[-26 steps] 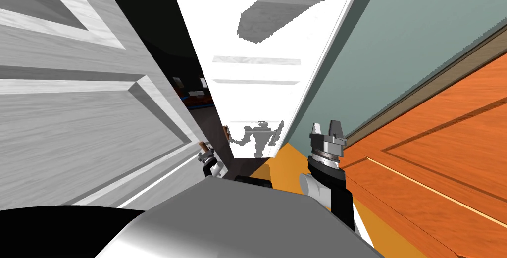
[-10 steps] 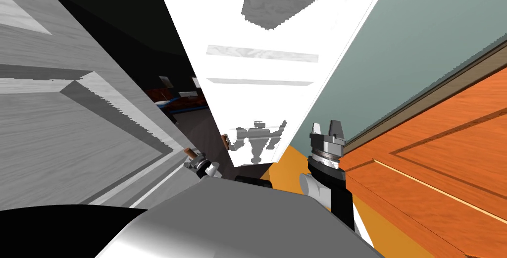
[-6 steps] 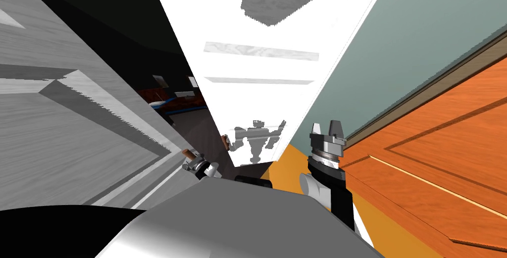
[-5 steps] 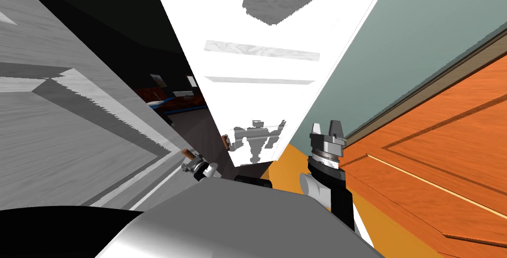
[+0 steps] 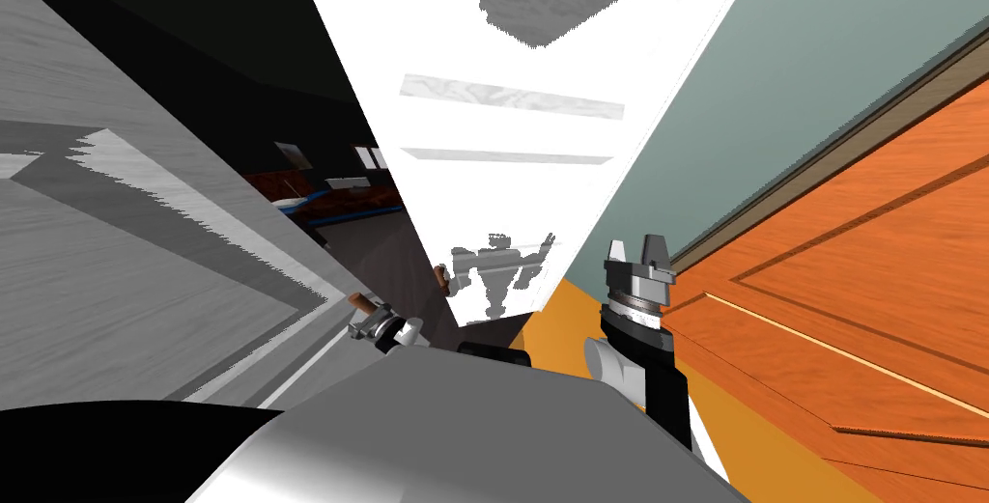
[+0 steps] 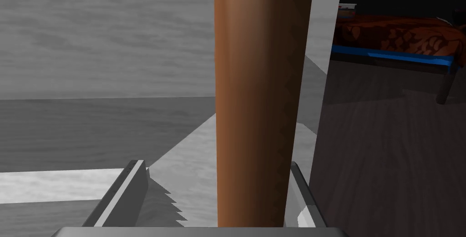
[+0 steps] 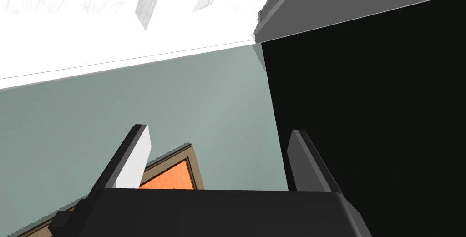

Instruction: Push the door open

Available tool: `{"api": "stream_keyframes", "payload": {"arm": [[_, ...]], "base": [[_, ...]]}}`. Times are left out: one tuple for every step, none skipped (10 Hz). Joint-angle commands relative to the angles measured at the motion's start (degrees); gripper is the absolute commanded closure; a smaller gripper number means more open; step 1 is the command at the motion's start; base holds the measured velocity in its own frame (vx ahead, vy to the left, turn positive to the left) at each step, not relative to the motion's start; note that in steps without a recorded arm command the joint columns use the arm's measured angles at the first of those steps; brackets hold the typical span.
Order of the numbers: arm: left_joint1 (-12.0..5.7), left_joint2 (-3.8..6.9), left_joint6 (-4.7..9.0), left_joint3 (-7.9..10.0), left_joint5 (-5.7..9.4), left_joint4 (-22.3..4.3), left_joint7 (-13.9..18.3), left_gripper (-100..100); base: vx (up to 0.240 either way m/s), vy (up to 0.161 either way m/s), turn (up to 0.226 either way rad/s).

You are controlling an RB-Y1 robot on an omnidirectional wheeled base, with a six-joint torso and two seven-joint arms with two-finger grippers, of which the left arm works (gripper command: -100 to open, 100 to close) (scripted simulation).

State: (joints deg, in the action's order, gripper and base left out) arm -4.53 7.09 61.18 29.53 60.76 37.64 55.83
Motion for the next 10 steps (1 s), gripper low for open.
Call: {"api": "stream_keyframes", "payload": {"arm": [[1.63,0.02,0.2,1.43,0.7,1.8,-1.4,100],[1.95,-0.18,0.79,2.65,1.34,2.4,-1.9,100],[1.95,-0.18,0.79,2.65,1.34,2.4,-1.9,100],[2.27,-0.38,1.37,3.87,1.97,3.1,-2.5,100],[2.44,-0.51,1.68,4.51,2.31,3.4,-2.7,100],[2.6,-0.64,1.99,5.15,2.64,3.8,-3.0,100],[2.6,-0.64,1.99,5.15,2.64,3.8,-3.0,100],[2.6,-0.64,1.99,5.15,2.64,4.8,-3.0,100],[2.6,-0.64,1.99,5.15,2.64,3.9,-3.0,100],[2.6,-0.64,1.99,5.15,2.64,3.8,-3.0,100]], "base": [[-0.011,0.024,-0.034],[-0.026,0.069,-0.141],[-0.008,0.091,-0.097],[0.001,0.106,-0.13],[-0.016,0.109,-0.124],[-0.011,0.129,-0.099],[0.007,0.076,-0.028],[0.012,0.019,0.011],[0.005,0.008,-0.003],[-0.005,0.007,0.001]]}}
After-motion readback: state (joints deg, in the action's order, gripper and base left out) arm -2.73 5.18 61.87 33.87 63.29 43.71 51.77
